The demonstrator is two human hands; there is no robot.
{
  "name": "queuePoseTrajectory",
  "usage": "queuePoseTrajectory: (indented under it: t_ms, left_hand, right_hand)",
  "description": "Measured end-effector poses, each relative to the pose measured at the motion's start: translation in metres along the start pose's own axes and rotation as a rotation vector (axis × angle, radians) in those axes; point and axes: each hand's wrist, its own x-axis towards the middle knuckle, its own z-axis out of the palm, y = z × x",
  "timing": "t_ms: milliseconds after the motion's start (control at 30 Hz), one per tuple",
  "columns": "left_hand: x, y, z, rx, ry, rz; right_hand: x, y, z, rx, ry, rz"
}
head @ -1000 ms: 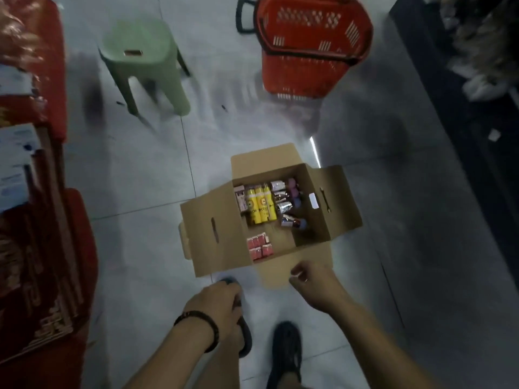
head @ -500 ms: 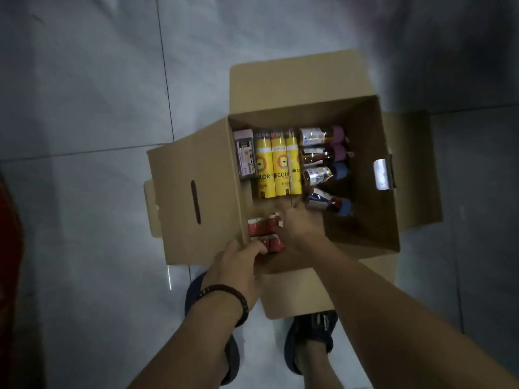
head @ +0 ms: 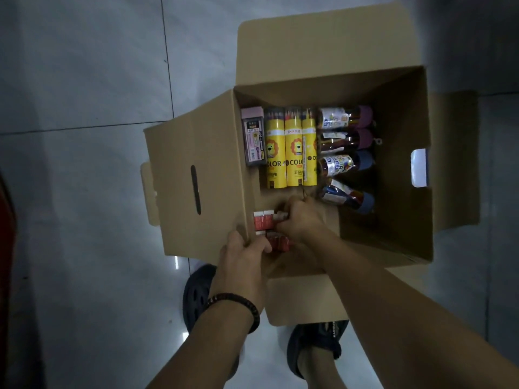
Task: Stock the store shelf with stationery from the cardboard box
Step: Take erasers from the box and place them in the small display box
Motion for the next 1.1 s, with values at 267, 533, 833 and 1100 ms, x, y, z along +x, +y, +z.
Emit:
queuePoseTrajectory:
  t_ms: [267,533,833,1100]
  left_hand:
    - [0.002,-0.003,-0.004,0.038,0.049,0.102]
    - [-0.049,0.03,-0.058,-0.293,0.138,0.03]
    - [-0.213,0.132,-0.219,-0.994,-0.198,0.088]
    - [-0.381,0.171,-0.366,-1.048,0.064,0.178]
  right_hand:
    - [-0.008,-0.005,-0.015,-0.26,-0.001,-0.042]
    - [-0.124,-0.035,-0.055,0.604,0.165,-0.17]
    - [-0.351,-0.166,-0.165,0.443,0.376,-0.452]
    - [-0.535,-0.286,-0.263,0.335,0.245,-0.716]
